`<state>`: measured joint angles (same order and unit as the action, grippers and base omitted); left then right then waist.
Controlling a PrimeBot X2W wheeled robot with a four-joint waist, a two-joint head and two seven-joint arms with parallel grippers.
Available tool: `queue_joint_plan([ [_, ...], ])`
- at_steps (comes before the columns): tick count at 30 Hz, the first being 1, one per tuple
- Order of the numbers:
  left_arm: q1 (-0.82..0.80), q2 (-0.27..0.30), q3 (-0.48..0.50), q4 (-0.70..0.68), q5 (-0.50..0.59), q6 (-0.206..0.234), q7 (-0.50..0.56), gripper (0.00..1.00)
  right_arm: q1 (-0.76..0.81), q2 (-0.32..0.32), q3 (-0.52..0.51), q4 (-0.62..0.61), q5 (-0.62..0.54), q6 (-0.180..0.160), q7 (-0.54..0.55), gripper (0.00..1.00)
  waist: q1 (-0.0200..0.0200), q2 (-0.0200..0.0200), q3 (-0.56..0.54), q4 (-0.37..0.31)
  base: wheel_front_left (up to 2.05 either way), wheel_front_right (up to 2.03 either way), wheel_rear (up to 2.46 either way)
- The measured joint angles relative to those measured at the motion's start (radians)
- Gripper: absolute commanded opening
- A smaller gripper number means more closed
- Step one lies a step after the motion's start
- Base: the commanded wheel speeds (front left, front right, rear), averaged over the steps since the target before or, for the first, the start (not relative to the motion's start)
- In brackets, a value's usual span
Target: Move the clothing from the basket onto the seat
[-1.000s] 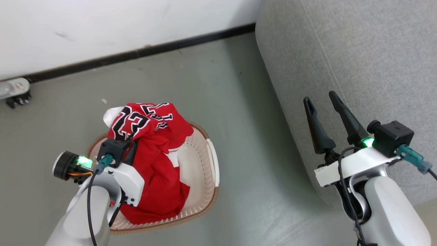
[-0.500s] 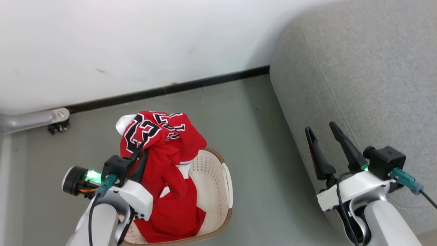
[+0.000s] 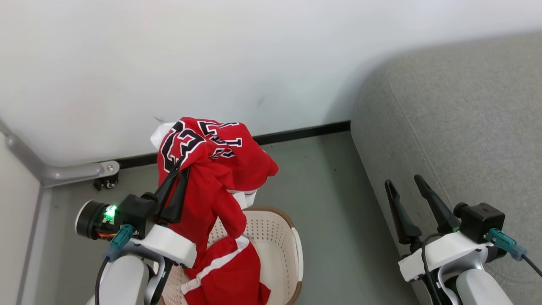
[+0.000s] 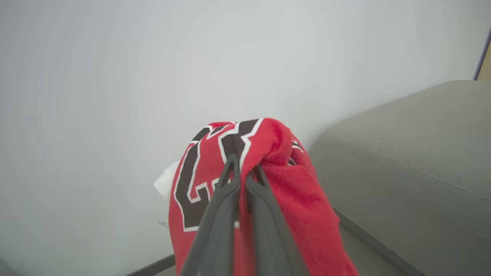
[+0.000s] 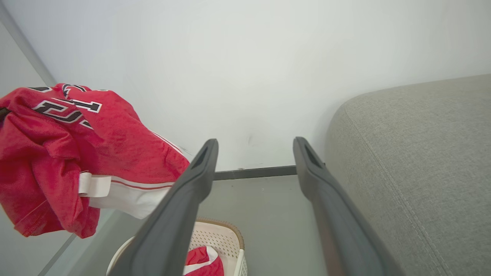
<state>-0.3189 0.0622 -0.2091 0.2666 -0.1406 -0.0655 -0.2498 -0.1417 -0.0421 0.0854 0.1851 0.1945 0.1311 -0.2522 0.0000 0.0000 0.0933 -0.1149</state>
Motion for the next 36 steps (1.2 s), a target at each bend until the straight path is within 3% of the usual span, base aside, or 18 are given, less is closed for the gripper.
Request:
queue_joint_plan([
  [29,0.191,-0.011,0.002,-0.272,-0.006,-0.035,-0.002,0.00,0.137,0.000,0.029,-0.094,0.008,0.000,0.000,1.00,0.0000,0.0000,-0.141,0.072,0.00,0.00,0.00],
  [36,0.208,-0.012,-0.011,-0.323,0.002,-0.043,-0.002,0.00,0.141,-0.001,0.095,-0.126,0.007,0.000,0.000,1.00,0.0000,0.0000,-0.149,0.069,0.00,0.00,0.00],
])
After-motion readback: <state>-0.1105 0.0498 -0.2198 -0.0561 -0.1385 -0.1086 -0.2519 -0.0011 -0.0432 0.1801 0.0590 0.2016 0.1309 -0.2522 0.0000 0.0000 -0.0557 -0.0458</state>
